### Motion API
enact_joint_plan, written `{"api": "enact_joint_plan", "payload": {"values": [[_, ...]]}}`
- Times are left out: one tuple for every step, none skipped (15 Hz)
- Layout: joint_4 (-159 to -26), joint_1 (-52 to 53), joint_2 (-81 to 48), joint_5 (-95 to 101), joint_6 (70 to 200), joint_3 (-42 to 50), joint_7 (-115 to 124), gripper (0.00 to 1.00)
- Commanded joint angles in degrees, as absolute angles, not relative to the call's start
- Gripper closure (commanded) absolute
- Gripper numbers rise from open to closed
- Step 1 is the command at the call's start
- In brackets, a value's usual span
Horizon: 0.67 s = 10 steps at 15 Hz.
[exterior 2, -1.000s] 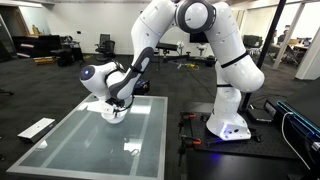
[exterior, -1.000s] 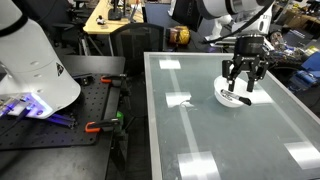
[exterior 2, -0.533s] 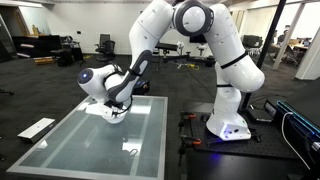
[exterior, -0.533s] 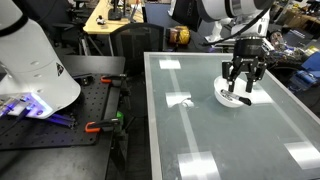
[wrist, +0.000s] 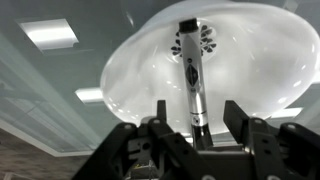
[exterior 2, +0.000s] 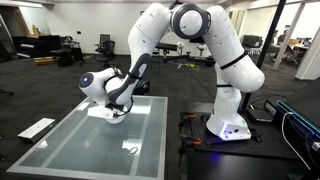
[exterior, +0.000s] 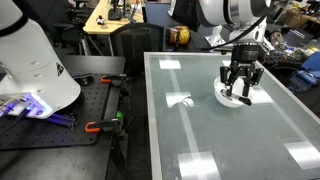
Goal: Take the pen out of the bowl and put it on the table
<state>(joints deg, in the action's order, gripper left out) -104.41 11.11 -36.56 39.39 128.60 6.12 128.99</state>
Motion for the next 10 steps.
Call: {"api": "enact_joint_plan", "payload": {"values": [[-102.49, 11.93, -37.88, 39.06, 127.38, 7.07, 129.75, 0.38], [-102.29, 11.93, -38.13, 39.01, 127.37, 7.09, 129.68, 0.42], [-102.13, 11.95, -38.3, 38.99, 127.4, 7.14, 129.7, 0.65], [-102.03, 11.99, -38.4, 39.01, 127.42, 7.19, 129.72, 0.67], [-102.02, 12.07, -38.34, 39.1, 127.39, 7.27, 129.84, 0.69], [-101.97, 12.11, -38.3, 39.18, 127.42, 7.34, 129.91, 0.75], [-101.92, 12.15, -38.24, 39.25, 127.42, 7.43, 129.99, 0.85], [-101.93, 12.18, -38.16, 39.29, 127.42, 7.49, 130.06, 0.92], [-101.93, 12.19, -38.09, 39.33, 127.44, 7.55, 130.13, 0.99], [-101.9, 12.21, -38.05, 39.35, 127.43, 7.61, 130.18, 1.0]]}}
